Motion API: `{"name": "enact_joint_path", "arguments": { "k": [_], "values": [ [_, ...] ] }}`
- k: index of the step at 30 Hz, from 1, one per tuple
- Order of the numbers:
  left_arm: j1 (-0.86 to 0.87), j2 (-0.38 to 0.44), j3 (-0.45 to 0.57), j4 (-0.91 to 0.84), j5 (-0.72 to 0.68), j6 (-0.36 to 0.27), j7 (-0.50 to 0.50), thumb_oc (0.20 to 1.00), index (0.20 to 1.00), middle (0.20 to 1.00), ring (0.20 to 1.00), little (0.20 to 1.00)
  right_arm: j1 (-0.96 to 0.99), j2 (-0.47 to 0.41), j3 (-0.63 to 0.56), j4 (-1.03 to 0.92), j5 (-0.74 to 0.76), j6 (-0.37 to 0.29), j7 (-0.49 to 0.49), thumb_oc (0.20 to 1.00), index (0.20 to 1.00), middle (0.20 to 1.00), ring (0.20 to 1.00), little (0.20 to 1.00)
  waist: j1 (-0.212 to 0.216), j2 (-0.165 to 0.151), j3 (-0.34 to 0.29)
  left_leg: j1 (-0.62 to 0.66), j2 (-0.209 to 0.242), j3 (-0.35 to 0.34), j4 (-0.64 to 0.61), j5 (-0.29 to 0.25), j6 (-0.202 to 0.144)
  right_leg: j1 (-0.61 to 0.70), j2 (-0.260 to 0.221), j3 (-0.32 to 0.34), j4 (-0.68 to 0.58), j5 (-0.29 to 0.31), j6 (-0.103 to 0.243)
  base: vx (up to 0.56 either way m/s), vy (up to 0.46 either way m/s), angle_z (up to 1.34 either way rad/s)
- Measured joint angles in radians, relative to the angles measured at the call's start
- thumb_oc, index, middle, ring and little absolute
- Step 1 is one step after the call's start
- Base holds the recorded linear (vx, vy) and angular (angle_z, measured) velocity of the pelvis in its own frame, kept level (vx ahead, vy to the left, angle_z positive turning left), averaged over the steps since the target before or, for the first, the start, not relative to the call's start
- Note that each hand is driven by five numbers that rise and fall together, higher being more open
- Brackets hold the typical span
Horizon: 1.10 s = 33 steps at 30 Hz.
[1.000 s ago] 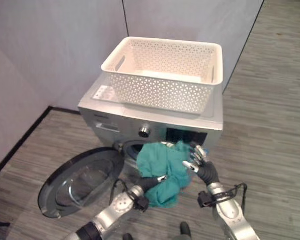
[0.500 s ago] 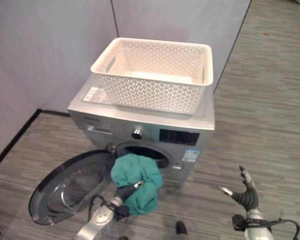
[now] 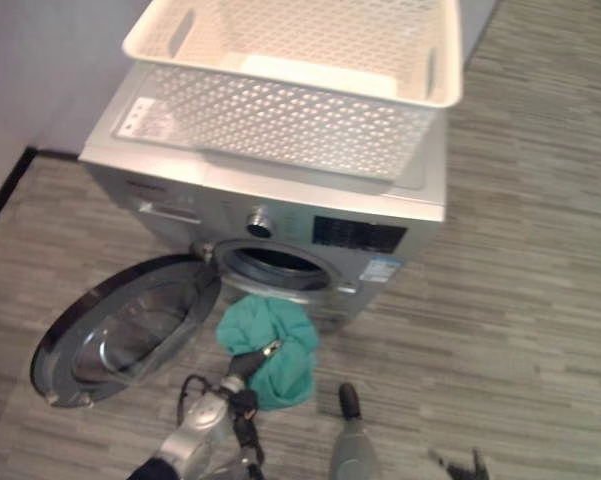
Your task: Grab the laundry basket,head to the washer,open it,put in the laundry and shut it.
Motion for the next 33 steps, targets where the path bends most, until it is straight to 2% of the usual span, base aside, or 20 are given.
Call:
{"name": "enact_joint_path", "arguments": {
  "k": [2, 6, 9, 11, 13, 14, 17, 18, 19, 20, 21, 22, 23, 24, 25, 26, 27, 29, 30, 33],
  "values": [
    [-0.015, 0.009, 0.001, 0.01, -0.008, 0.002, 0.001, 0.2, 0.2, 0.2, 0.2, 0.2, 0.002, 0.001, -0.001, -0.022, 0.021, -0.003, 0.014, 1.0, 1.0, 1.0, 1.0, 1.0, -0.008, -0.015, 0.009, 0.002, 0.003, 0.002, 0.0, 0.002, -0.002, 0.001, 0.004, 0.001, -0.002, 0.001, -0.001, 0.02, -0.003, -0.02],
    [-0.091, -0.006, 0.003, 0.062, -0.011, 0.001, 0.004, 0.2, 0.2, 0.2, 0.2, 0.2, -0.018, 0.004, 0.027, 0.007, 0.033, 0.001, 0.03, 1.0, 1.0, 1.0, 1.0, 1.0, 0.0, -0.021, 0.045, 0.008, 0.001, -0.007, 0.0, 0.0, -0.001, 0.006, 0.002, -0.007, 0.017, -0.013, 0.001, -0.03, -0.037, 0.06],
    [-0.159, -0.018, 0.009, 0.082, -0.015, -0.001, 0.024, 0.2, 0.2, 0.2, 0.2, 0.2, -0.032, 0.009, 0.061, 0.001, 0.033, 0.002, 0.05, 1.0, 1.0, 1.0, 1.0, 1.0, -0.002, -0.022, 0.057, -0.02, 0.002, -0.022, 0.0, 0.005, -0.002, -0.028, 0.002, -0.017, 0.042, -0.025, 0.0, -0.12, -0.088, 0.1],
    [-0.234, -0.032, 0.021, 0.113, -0.017, -0.009, 0.048, 0.2, 0.2, 0.2, 0.2, 0.2, -0.051, 0.004, 0.121, -0.051, 0.044, 0.004, 0.052, 1.0, 1.0, 1.0, 1.0, 1.0, -0.003, -0.024, 0.063, -0.093, 0.01, -0.027, 0.045, 0.0, 0.001, -0.108, 0.005, -0.023, 0.095, -0.044, -0.001, -0.12, -0.015, 0.07],
    [-0.34, -0.03, 0.061, 0.144, -0.017, -0.023, 0.081, 0.2, 0.2, 0.2, 0.2, 0.2, -0.122, 0.013, 0.153, -0.109, 0.059, -0.012, 0.055, 1.0, 1.0, 1.0, 1.0, 1.0, -0.006, -0.046, 0.101, -0.165, 0.019, -0.027, 0.076, 0.009, -0.003, -0.181, 0.015, -0.012, 0.133, -0.037, -0.012, -0.06, 0.12, -0.03],
    [-0.369, -0.031, 0.08, 0.156, -0.017, -0.026, 0.091, 0.2, 0.2, 0.2, 0.2, 0.2, -0.143, 0.015, 0.156, -0.138, 0.069, -0.013, 0.052, 1.0, 1.0, 1.0, 1.0, 1.0, -0.011, -0.06, 0.116, -0.188, 0.02, -0.031, 0.108, -0.002, 0.007, -0.202, 0.014, -0.003, 0.149, -0.037, -0.013, 0.0, 0.104, -0.1],
    [-0.419, -0.034, 0.087, 0.185, -0.024, -0.032, 0.119, 0.2, 0.2, 0.2, 0.2, 0.2, -0.196, 0.009, 0.15, -0.191, 0.076, -0.046, 0.054, 1.0, 1.0, 1.0, 1.0, 1.0, -0.014, -0.07, 0.149, -0.192, 0.016, -0.03, 0.127, -0.013, 0.011, -0.202, 0.009, 0.002, 0.163, -0.037, -0.014, -0.02, 0.183, 0.06],
    [-0.438, -0.06, 0.075, 0.211, -0.026, -0.037, 0.123, 0.2, 0.2, 0.2, 0.2, 0.2, -0.196, 0.001, 0.147, -0.208, 0.077, -0.052, 0.051, 1.0, 1.0, 1.0, 1.0, 1.0, -0.02, -0.064, 0.176, -0.22, -0.017, -0.027, 0.237, -0.082, 0.052, -0.205, -0.024, 0.0, 0.249, -0.059, -0.004, 0.03, 0.276, 0.49],
    [-0.444, -0.102, 0.074, 0.222, -0.037, -0.037, 0.125, 0.2, 0.2, 0.2, 0.2, 0.2, -0.19, -0.027, 0.131, -0.227, 0.088, -0.049, 0.046, 1.0, 1.0, 1.0, 1.0, 1.0, -0.037, -0.043, 0.204, -0.232, -0.078, -0.022, 0.369, -0.156, 0.126, -0.241, -0.052, 0.033, 0.409, -0.079, 0.011, 0.06, 0.155, 0.46],
    [-0.429, -0.114, 0.073, 0.22, -0.038, -0.037, 0.125, 0.2, 0.2, 0.2, 0.2, 0.2, -0.187, -0.036, 0.132, -0.235, 0.095, -0.047, 0.044, 1.0, 1.0, 1.0, 1.0, 1.0, -0.038, -0.029, 0.202, -0.219, -0.09, -0.027, 0.374, -0.195, 0.15, -0.274, -0.047, 0.065, 0.503, -0.086, 0.009, 0.12, 0.106, 0.26],
    [-0.42, -0.122, 0.052, 0.222, -0.039, -0.037, 0.125, 0.2, 0.2, 0.2, 0.2, 0.2, -0.173, -0.031, 0.134, -0.247, 0.099, -0.045, 0.041, 1.0, 1.0, 1.0, 1.0, 1.0, -0.044, -0.046, 0.203, -0.192, -0.109, -0.023, 0.387, -0.213, 0.143, -0.312, -0.049, 0.128, 0.604, -0.132, -0.004, 0.07, 0.02, 0.09],
    [-0.419, -0.128, 0.043, 0.221, -0.038, -0.038, 0.124, 0.2, 0.2, 0.2, 0.2, 0.2, -0.165, -0.031, 0.136, -0.258, 0.101, -0.044, 0.041, 1.0, 1.0, 1.0, 1.0, 1.0, -0.043, -0.046, 0.199, -0.195, -0.112, -0.022, 0.389, -0.221, 0.137, -0.326, -0.044, 0.141, 0.601, -0.153, -0.01, 0.11, 0.032, 0.11],
    [-0.423, -0.134, 0.043, 0.22, -0.039, -0.047, 0.125, 0.2, 0.2, 0.2, 0.2, 0.2, -0.164, -0.027, 0.143, -0.269, 0.114, -0.043, 0.039, 1.0, 1.0, 1.0, 1.0, 1.0, -0.033, -0.05, 0.2, -0.209, -0.114, -0.018, 0.378, -0.215, 0.142, -0.339, -0.013, 0.141, 0.52, -0.166, -0.017, 0.13, 0.02, 0.14],
    [-0.427, -0.134, 0.044, 0.22, -0.039, -0.049, 0.125, 0.2, 0.2, 0.2, 0.2, 0.2, -0.164, -0.022, 0.144, -0.275, 0.115, -0.044, 0.039, 1.0, 1.0, 1.0, 1.0, 1.0, -0.034, -0.058, 0.204, -0.215, -0.119, -0.018, 0.378, -0.211, 0.144, -0.345, -0.004, 0.136, 0.495, -0.167, -0.02, 0.13, 0.018, 0.15],
    [-0.428, -0.132, 0.043, 0.22, -0.043, -0.05, 0.127, 0.2, 0.2, 0.2, 0.2, 0.2, -0.17, -0.013, 0.146, -0.282, 0.117, -0.042, 0.036, 1.0, 1.0, 1.0, 1.0, 1.0, -0.034, -0.077, 0.211, -0.214, -0.13, -0.025, 0.379, -0.213, 0.154, -0.357, 0.003, 0.147, 0.457, -0.165, -0.033, 0.11, -0.088, 0.12],
    [-0.43, -0.132, 0.044, 0.222, -0.046, -0.052, 0.131, 0.2, 0.2, 0.2, 0.2, 0.2, -0.181, -0.013, 0.156, -0.277, 0.124, -0.04, 0.032, 1.0, 1.0, 1.0, 1.0, 1.0, -0.032, -0.085, 0.219, -0.217, -0.133, -0.02, 0.378, -0.212, 0.159, -0.361, 0.012, 0.148, 0.416, -0.161, -0.03, 0.06, -0.12, 0.02],
    [-0.432, -0.145, 0.047, 0.213, -0.047, -0.052, 0.141, 0.2, 0.2, 0.2, 0.2, 0.2, -0.199, -0.011, 0.153, -0.277, 0.133, -0.042, 0.033, 1.0, 1.0, 1.0, 1.0, 1.0, -0.034, -0.087, 0.249, -0.214, -0.137, -0.025, 0.384, -0.201, 0.15, -0.379, 0.024, 0.174, 0.301, -0.136, -0.033, 0.07, -0.16, 0.14],
    [-0.433, -0.147, 0.035, 0.208, -0.047, -0.053, 0.144, 0.2, 0.2, 0.2, 0.2, 0.2, -0.194, -0.001, 0.153, -0.292, 0.135, -0.038, 0.032, 1.0, 1.0, 1.0, 1.0, 1.0, -0.062, -0.103, 0.275, -0.205, -0.163, -0.047, 0.393, -0.207, 0.151, -0.364, -0.009, 0.172, 0.215, -0.08, -0.045, 0.02, -0.101, 0.62],
    [-0.437, -0.155, 0.02, 0.208, -0.049, -0.055, 0.148, 0.2, 0.2, 0.2, 0.2, 0.2, -0.177, 0.01, 0.154, -0.312, 0.136, -0.039, 0.033, 1.0, 1.0, 1.0, 1.0, 1.0, -0.072, -0.12, 0.297, -0.202, -0.184, -0.074, 0.416, -0.228, 0.143, -0.35, -0.032, 0.177, 0.204, -0.006, -0.046, 0.01, -0.189, 0.82],
    [-0.451, -0.163, 0.005, 0.21, -0.052, -0.057, 0.149, 0.2, 0.2, 0.2, 0.2, 0.2, -0.193, 0.017, 0.158, -0.282, 0.136, -0.04, 0.036, 1.0, 1.0, 1.0, 1.0, 1.0, -0.081, -0.12, 0.303, -0.223, -0.181, -0.106, 0.428, -0.24, 0.117, -0.361, -0.029, 0.159, 0.221, 0.081, -0.021, 0.02, -0.142, 0.44]
  ]
}}
